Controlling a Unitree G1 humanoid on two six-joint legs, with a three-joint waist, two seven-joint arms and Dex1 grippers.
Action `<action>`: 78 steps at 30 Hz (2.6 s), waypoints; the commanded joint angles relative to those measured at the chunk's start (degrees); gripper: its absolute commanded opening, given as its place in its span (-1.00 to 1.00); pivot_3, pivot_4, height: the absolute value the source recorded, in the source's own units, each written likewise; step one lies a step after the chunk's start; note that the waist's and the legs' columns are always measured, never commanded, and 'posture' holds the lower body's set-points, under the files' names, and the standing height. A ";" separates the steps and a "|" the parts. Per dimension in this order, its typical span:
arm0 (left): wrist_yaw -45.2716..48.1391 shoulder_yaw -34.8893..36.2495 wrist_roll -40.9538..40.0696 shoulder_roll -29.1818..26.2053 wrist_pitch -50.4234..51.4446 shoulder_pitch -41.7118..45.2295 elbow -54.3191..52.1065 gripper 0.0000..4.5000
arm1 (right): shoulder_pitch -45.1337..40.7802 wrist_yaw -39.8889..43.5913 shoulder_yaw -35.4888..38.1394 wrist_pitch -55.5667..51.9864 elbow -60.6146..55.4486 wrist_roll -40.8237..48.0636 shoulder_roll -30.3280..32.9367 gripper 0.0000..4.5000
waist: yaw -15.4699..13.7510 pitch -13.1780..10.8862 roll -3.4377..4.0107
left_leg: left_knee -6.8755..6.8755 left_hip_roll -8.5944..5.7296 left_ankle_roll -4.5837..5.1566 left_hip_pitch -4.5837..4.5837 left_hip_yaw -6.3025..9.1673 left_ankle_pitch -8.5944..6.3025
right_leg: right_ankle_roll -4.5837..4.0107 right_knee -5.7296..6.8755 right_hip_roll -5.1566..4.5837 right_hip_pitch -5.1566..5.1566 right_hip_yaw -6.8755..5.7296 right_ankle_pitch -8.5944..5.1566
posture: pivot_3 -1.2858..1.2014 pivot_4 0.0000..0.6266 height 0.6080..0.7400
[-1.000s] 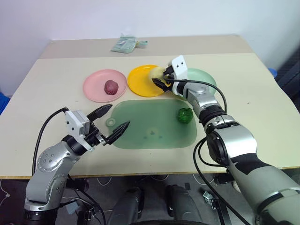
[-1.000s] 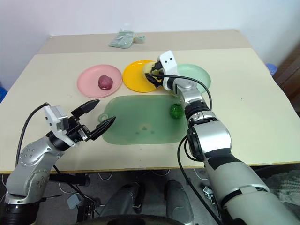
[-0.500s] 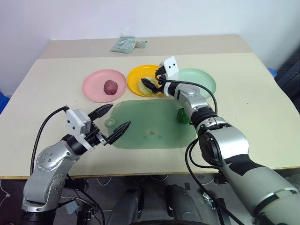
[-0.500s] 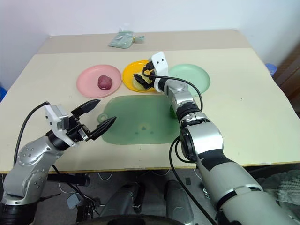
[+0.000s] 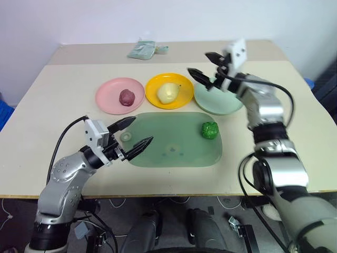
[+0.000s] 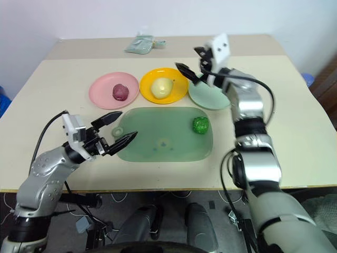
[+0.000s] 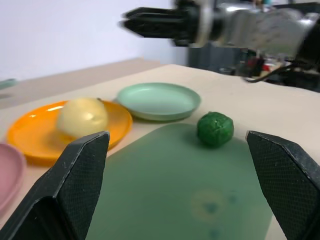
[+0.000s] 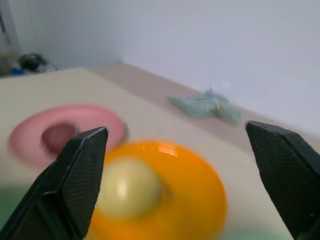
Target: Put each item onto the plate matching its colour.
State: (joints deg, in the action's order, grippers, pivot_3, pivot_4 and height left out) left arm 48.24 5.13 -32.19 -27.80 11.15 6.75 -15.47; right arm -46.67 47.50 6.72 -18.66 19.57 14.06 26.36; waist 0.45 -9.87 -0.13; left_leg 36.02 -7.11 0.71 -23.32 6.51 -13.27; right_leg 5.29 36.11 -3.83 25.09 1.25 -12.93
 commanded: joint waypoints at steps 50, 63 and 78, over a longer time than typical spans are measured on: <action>17.96 0.79 1.52 -3.00 -9.97 6.44 14.87 1.00 | 20.07 -12.01 1.97 -10.72 -21.32 9.37 0.10 -0.01 | 0.34 0.00 0.02 | 0.13 0.12 0.02 0.00 -0.15 0.00 | -0.01 0.01 0.02 0.00 0.04 0.03 | 0.03 -0.52 1.00; 5.21 -0.47 3.06 1.61 -4.63 5.43 3.24 1.00 | -10.79 -15.51 0.48 18.20 38.75 -4.99 0.01 -0.01 | 0.32 0.00 -0.01 | 0.09 0.12 -0.10 0.03 -0.21 0.08 | -0.06 -0.01 0.04 -0.04 0.04 0.06 | 0.03 -0.52 1.00; -11.19 -0.08 7.20 3.59 -0.48 5.80 -1.95 1.00 | -2.30 -12.40 3.53 16.52 18.12 -0.14 -0.38 0.99 | -0.03 0.00 0.00 | 0.13 0.12 -0.16 0.02 -0.18 0.11 | -0.05 0.05 0.09 -0.01 0.07 0.07 | 0.03 -0.52 1.00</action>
State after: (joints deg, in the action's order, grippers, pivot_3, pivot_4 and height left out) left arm 39.16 4.14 -26.10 -24.31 10.74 11.47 -15.85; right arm -50.36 34.41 9.00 0.88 45.99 11.19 25.77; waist 0.42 -9.87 -0.13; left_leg 36.16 -6.99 0.57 -23.31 6.39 -13.18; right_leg 5.24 36.15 -3.75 25.07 1.29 -12.86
